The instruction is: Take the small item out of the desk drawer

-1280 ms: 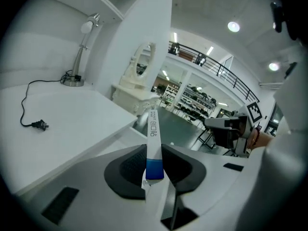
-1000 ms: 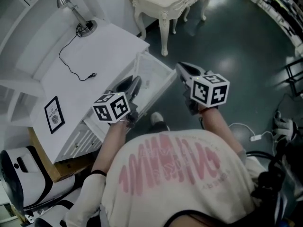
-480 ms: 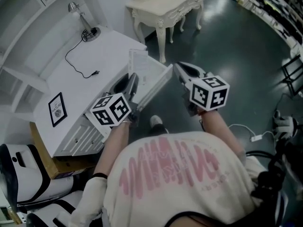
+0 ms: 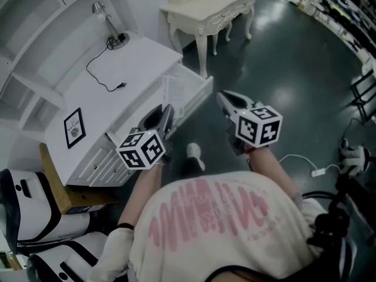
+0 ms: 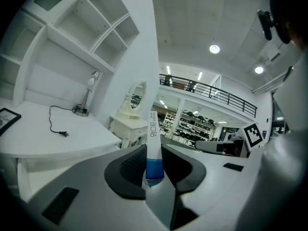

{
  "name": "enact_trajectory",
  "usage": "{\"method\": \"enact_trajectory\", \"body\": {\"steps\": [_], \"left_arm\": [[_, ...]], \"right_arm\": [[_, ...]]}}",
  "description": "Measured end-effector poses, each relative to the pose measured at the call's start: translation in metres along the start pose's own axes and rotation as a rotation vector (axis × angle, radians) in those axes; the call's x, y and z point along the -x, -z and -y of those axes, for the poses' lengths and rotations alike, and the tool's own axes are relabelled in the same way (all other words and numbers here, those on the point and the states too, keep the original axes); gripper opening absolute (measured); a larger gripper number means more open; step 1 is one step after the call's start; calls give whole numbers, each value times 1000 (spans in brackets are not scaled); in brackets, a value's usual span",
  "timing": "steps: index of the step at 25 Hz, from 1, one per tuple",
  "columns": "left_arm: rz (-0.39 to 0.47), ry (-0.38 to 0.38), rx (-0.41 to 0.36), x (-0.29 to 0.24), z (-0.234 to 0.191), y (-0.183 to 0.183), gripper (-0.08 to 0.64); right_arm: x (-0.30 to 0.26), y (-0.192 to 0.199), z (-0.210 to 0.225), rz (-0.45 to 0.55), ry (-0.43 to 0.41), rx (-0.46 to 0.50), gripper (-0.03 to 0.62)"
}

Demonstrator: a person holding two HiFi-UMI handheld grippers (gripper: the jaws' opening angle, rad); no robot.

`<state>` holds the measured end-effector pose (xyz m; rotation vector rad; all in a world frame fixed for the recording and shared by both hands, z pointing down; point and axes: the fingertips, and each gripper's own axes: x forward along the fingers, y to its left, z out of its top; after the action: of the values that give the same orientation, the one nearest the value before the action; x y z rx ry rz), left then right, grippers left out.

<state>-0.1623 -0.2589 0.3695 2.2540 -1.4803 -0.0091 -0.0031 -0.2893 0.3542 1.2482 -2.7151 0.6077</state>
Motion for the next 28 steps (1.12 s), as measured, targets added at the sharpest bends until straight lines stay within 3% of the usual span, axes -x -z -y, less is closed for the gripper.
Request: {"method": "enact_trajectory", "body": {"steps": [14,28], "left_arm": [[-36,-54,48,25,2,42,116],[-23,-77,45,31,-2,39,117]], "right_arm": [[17,40,8,-73,-7,-60,17],[18,48,12,-87,1,-73,17]]}}
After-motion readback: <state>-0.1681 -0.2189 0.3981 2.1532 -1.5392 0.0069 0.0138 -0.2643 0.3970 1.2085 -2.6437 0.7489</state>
